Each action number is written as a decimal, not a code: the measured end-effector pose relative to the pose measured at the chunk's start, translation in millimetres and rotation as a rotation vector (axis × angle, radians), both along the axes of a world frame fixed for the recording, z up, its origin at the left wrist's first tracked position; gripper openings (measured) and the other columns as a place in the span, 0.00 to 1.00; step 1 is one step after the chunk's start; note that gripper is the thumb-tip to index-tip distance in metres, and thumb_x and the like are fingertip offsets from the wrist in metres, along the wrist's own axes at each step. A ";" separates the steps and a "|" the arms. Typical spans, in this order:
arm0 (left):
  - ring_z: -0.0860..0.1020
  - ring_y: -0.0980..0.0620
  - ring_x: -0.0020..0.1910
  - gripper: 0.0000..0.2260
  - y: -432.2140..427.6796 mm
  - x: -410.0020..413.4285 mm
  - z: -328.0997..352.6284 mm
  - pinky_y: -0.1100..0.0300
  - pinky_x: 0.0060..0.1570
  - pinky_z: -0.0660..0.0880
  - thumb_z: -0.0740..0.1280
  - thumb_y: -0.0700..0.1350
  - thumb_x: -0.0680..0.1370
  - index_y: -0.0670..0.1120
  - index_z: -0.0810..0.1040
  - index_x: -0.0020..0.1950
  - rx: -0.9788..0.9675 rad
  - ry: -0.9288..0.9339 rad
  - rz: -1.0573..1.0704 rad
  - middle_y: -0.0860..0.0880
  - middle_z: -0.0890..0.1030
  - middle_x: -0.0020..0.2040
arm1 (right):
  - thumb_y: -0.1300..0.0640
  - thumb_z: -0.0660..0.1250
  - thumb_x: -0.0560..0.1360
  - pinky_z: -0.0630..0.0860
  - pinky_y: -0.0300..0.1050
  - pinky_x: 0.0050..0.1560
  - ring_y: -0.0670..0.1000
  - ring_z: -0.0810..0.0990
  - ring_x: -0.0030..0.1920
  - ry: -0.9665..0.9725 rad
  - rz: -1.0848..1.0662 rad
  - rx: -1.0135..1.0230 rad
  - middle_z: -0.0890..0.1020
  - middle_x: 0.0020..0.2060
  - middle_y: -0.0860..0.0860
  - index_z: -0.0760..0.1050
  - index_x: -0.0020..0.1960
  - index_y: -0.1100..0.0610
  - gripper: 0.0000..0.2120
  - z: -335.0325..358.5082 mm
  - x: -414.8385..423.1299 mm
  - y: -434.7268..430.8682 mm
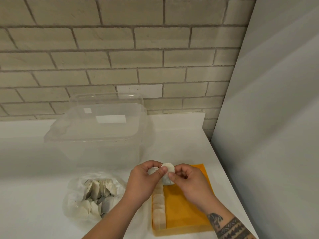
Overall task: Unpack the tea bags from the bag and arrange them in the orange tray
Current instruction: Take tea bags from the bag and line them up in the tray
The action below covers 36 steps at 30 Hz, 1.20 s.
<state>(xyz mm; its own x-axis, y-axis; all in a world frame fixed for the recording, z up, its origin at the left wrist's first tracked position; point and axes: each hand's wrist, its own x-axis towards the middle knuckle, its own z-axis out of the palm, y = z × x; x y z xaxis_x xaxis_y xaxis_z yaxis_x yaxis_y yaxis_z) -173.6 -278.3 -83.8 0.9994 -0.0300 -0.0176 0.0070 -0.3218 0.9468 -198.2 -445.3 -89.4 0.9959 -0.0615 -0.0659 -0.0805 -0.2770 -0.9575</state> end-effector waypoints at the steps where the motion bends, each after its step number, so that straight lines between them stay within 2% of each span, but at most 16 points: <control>1: 0.81 0.63 0.38 0.04 1.9 1.1 -1.0 0.70 0.38 0.74 0.75 0.51 0.76 0.57 0.85 0.41 0.004 0.008 0.020 0.60 0.86 0.41 | 0.54 0.73 0.76 0.79 0.43 0.45 0.48 0.84 0.41 0.014 -0.018 -0.006 0.86 0.39 0.47 0.83 0.45 0.51 0.02 -2.0 2.3 -1.6; 3: 0.79 0.64 0.36 0.04 7.9 4.0 -6.1 0.68 0.38 0.72 0.73 0.50 0.77 0.57 0.85 0.42 0.040 0.024 0.071 0.60 0.86 0.40 | 0.54 0.73 0.76 0.80 0.42 0.45 0.46 0.84 0.42 0.038 -0.057 -0.022 0.86 0.40 0.47 0.82 0.45 0.52 0.02 -8.0 6.6 -6.8; 6: 0.81 0.61 0.46 0.02 18.5 10.6 -20.4 0.68 0.40 0.71 0.72 0.50 0.78 0.56 0.84 0.45 0.149 0.078 0.151 0.58 0.85 0.43 | 0.54 0.74 0.76 0.78 0.38 0.42 0.48 0.84 0.42 0.076 -0.110 -0.077 0.86 0.40 0.49 0.82 0.45 0.53 0.03 -19.7 11.9 -15.2; 7: 0.81 0.58 0.49 0.01 21.3 11.7 -25.3 0.68 0.41 0.70 0.72 0.51 0.77 0.56 0.84 0.47 0.187 0.106 0.161 0.58 0.85 0.45 | 0.55 0.74 0.76 0.78 0.39 0.42 0.49 0.84 0.42 0.096 -0.118 -0.093 0.86 0.40 0.49 0.82 0.45 0.54 0.03 -23.8 13.2 -17.1; 11: 0.78 0.54 0.54 0.11 24.4 11.1 -41.5 0.62 0.48 0.70 0.72 0.55 0.77 0.54 0.82 0.57 0.324 0.188 0.133 0.55 0.82 0.52 | 0.54 0.74 0.75 0.80 0.48 0.46 0.49 0.84 0.42 0.191 -0.075 -0.176 0.86 0.38 0.47 0.81 0.43 0.53 0.04 -42.2 18.2 -17.4; 15: 0.76 0.56 0.50 0.10 21.6 11.3 -43.8 0.62 0.47 0.70 0.71 0.55 0.77 0.55 0.83 0.57 0.329 0.231 0.108 0.53 0.83 0.55 | 0.53 0.74 0.75 0.80 0.43 0.45 0.44 0.82 0.41 0.235 -0.013 -0.275 0.85 0.38 0.45 0.82 0.42 0.51 0.04 -58.9 25.5 -8.6; 19: 0.78 0.55 0.51 0.09 21.9 11.7 -43.2 0.62 0.47 0.70 0.71 0.54 0.77 0.55 0.84 0.56 0.340 0.229 0.099 0.53 0.84 0.55 | 0.52 0.74 0.75 0.71 0.33 0.39 0.39 0.80 0.43 0.215 -0.054 -0.306 0.84 0.41 0.41 0.83 0.46 0.49 0.02 -64.6 32.2 -0.3; 24: 0.76 0.57 0.51 0.09 22.5 11.1 -43.8 0.62 0.49 0.70 0.71 0.54 0.78 0.56 0.84 0.57 0.343 0.221 0.098 0.53 0.84 0.56 | 0.52 0.75 0.74 0.69 0.29 0.37 0.38 0.78 0.42 0.215 -0.109 -0.339 0.82 0.41 0.40 0.82 0.46 0.48 0.03 -64.6 34.6 4.7; 31: 0.76 0.58 0.51 0.10 22.7 11.6 -44.5 0.63 0.48 0.69 0.71 0.55 0.77 0.56 0.83 0.57 0.338 0.230 0.097 0.54 0.84 0.57 | 0.50 0.80 0.68 0.69 0.31 0.36 0.40 0.78 0.40 0.255 -0.117 -0.408 0.81 0.40 0.42 0.76 0.45 0.47 0.14 -61.5 30.1 4.8; 36: 0.75 0.57 0.51 0.09 23.1 12.9 -45.2 0.63 0.48 0.69 0.72 0.55 0.77 0.56 0.83 0.56 0.354 0.234 0.096 0.54 0.83 0.57 | 0.52 0.80 0.68 0.77 0.37 0.40 0.42 0.80 0.38 0.250 -0.087 -0.473 0.82 0.37 0.44 0.77 0.43 0.49 0.12 -63.2 30.2 8.5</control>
